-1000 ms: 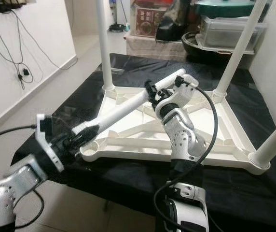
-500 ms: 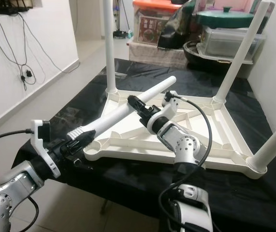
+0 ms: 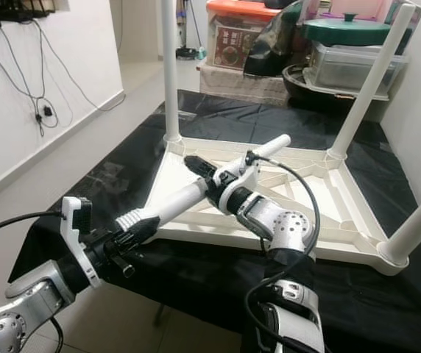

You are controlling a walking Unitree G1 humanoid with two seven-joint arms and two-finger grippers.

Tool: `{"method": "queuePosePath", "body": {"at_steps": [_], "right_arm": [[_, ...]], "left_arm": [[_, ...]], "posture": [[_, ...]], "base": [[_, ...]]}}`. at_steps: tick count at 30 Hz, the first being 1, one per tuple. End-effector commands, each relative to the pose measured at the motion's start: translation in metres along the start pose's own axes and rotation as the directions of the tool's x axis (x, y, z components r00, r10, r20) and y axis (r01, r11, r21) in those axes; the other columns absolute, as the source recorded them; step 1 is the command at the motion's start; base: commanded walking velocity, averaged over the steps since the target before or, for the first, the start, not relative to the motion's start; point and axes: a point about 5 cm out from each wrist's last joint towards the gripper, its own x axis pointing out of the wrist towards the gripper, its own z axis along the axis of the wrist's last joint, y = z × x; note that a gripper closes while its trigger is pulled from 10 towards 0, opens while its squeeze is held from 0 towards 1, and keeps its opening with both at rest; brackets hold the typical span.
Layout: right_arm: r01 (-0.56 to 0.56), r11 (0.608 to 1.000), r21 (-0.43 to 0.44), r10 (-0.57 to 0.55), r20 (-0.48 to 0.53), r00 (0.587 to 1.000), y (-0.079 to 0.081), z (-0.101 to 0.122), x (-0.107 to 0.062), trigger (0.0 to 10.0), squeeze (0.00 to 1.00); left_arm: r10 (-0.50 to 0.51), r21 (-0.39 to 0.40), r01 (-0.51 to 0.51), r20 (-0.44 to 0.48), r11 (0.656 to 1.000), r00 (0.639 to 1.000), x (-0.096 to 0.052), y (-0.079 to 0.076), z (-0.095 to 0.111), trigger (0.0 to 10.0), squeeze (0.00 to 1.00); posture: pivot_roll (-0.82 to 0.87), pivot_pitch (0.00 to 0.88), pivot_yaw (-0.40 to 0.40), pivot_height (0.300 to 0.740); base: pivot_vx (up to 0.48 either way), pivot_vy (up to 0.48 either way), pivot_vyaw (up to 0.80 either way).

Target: Building children table

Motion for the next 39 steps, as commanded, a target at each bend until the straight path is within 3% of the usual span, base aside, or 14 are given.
{"method": "queuePosePath", "body": {"at_steps": [1, 28, 29, 30, 31, 39], "right_arm": [[-0.03, 1.0, 0.005, 0.03, -0.018, 0.999, 0.009, -0.001, 0.005, 10.0, 0.0], [-0.057, 0.993, 0.1, 0.063, -0.058, 0.996, 0.02, -0.021, 0.004, 10.0, 0.0], [-0.059, 0.993, 0.099, 0.065, -0.06, 0.996, 0.021, -0.022, 0.004, 3.3, 0.0], [-0.059, 0.994, 0.097, 0.065, -0.061, 0.996, 0.021, -0.023, 0.004, 3.3, 0.0], [-0.065, 0.993, 0.099, 0.071, -0.061, 0.996, 0.023, -0.023, 0.004, 0.0, 0.0], [-0.073, 0.992, 0.106, 0.079, -0.052, 0.996, 0.026, -0.022, 0.005, 0.0, 0.0]], "left_arm": [[-0.065, 0.005, 0.065, -0.013, 0.998, 0.998, 0.003, -0.009, -0.002, 10.0, 0.0], [-0.096, 0.012, 0.096, -0.018, 0.995, 0.995, 0.013, -0.009, -0.01, 10.0, 0.0], [-0.096, 0.01, 0.096, -0.018, 0.995, 0.995, 0.013, -0.009, -0.01, 10.0, 0.0], [-0.096, 0.009, 0.097, -0.018, 0.995, 0.995, 0.013, -0.009, -0.011, 10.0, 0.0], [-0.096, 0.007, 0.096, -0.02, 0.995, 0.995, 0.013, -0.01, -0.011, 10.0, 0.0], [-0.093, 0.001, 0.093, -0.027, 0.996, 0.995, 0.013, -0.01, -0.015, 10.0, 0.0]], "posture": [[0.16, 0.0, -0.066, 0.74], [0.15, 0.0, -0.058, 0.74], [0.15, 0.0, -0.057, 0.74], [0.15, 0.0, -0.057, 0.74], [0.15, 0.0, -0.056, 0.74], [0.15, 0.0, -0.056, 0.74]], "base": [[0.0, 0.0, 0.0], [0.0, 0.0, 0.0], [0.0, 0.0, 0.0], [0.0, 0.0, 0.0], [0.0, 0.0, 0.0], [0.0, 0.0, 0.0]]}}
